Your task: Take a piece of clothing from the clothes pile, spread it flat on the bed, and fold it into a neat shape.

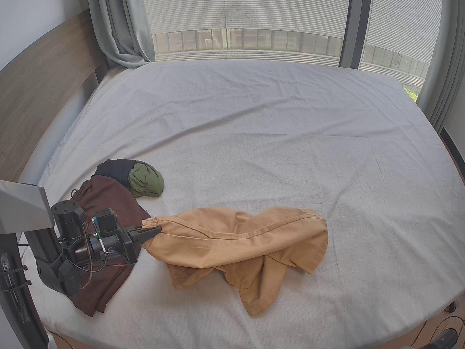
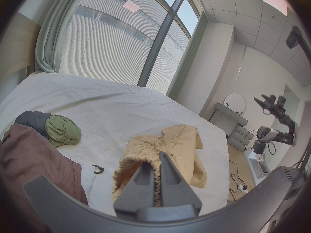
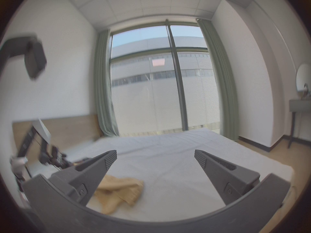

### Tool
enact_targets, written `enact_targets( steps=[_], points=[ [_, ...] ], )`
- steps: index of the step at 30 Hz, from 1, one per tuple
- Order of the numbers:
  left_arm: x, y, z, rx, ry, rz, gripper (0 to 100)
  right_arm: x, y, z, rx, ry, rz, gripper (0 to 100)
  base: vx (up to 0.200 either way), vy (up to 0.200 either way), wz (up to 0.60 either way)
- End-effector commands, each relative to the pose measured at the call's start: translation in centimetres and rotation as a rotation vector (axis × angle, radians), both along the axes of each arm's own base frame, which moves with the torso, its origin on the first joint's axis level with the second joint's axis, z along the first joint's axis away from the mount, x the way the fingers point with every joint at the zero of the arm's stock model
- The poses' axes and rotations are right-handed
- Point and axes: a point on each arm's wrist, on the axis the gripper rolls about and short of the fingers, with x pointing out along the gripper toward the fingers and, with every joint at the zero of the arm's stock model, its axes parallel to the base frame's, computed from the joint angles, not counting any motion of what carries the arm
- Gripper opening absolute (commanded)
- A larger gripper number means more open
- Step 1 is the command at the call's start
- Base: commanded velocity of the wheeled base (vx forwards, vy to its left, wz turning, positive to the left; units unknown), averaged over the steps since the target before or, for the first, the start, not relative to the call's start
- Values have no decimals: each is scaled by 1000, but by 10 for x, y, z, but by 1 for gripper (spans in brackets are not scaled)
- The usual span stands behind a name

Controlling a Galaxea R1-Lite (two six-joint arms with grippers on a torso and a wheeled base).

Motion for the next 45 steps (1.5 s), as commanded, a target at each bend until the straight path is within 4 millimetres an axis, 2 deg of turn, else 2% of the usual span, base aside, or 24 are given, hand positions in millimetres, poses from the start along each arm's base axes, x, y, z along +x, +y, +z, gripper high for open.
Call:
enact_targets(
  steps=[1, 5, 7, 8, 9, 14, 17, 19, 25, 26, 31, 42, 45],
  points=[
    [7, -2, 7, -7, -38, -3, 0, 46, 8, 53, 69, 259, 378, 100, 0, 0, 0],
    [6, -3, 8, -6, -38, -1, 0, 68, 15, 67, 31, 280, 472, 100, 0, 0, 0],
    [6, -3, 7, -7, -35, 1, 0, 89, 20, 78, 19, 303, 470, 100, 0, 0, 0],
    [6, -3, 7, -7, -35, 1, 0, 90, 20, 79, 19, 302, 470, 100, 0, 0, 0],
    [6, -2, 7, -7, -34, 2, 0, 104, 24, 87, 3, 311, 472, 100, 0, 0, 0],
    [7, -3, 8, -9, -40, 1, 0, 143, 34, 101, -20, 343, 470, 100, 0, 0, 0],
    [8, -3, 8, -9, -42, -1, 0, 168, 41, 103, -18, 370, 477, 100, 0, 0, 0],
    [8, -3, 7, -8, -40, -2, 0, 183, 45, 97, -12, 379, 476, 100, 0, 0, 0],
    [8, -2, 8, -8, -40, 1, 0, 201, 50, 71, 4, 425, 497, 100, 0, 0, 0],
    [8, -1, 8, -8, -41, 4, 0, 207, 52, 59, 4, 466, 497, 100, 0, 0, 0],
    [9, -1, 3, -6, -27, 5, 0, 221, 56, 34, 7, 564, 516, 100, 0, 0, 0],
    [10, -1, 0, -6, -21, 7, 0, 241, 61, 7, 75, 664, 543, 100, 0, 0, 0],
    [11, 0, -1, -5, -19, 8, 0, 252, 61, -8, 86, 724, 530, 100, 0, 0, 0]
  ],
)
